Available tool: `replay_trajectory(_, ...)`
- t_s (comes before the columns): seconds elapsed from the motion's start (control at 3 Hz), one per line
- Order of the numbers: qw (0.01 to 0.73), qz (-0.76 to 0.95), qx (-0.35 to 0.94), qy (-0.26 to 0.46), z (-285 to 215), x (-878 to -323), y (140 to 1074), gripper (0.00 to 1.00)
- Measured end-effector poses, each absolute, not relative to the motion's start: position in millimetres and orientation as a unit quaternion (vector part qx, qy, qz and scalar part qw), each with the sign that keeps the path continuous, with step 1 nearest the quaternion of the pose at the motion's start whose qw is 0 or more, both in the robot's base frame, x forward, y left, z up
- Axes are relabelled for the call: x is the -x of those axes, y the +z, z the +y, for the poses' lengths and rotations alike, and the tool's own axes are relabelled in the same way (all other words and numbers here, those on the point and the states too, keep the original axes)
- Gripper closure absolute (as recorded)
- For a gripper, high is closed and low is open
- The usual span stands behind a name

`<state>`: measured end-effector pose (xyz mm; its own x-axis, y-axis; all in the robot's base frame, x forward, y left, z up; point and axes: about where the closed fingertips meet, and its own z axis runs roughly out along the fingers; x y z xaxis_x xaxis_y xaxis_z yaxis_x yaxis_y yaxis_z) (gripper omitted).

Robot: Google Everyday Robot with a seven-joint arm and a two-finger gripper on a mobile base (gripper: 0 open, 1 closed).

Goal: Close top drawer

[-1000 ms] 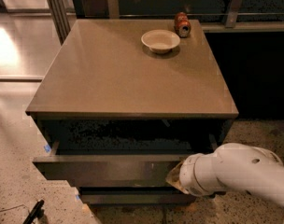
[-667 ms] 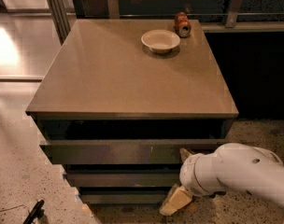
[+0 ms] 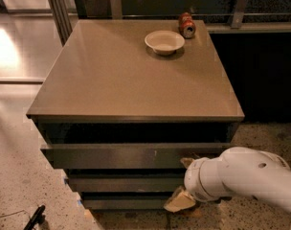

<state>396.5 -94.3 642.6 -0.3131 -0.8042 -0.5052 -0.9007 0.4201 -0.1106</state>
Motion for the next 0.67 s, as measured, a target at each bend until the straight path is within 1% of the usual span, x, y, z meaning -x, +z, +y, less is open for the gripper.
replay_trajectory(0.67,0.251,0.805,0.53,0.096,-94.3,-396.5,642.6,0.68)
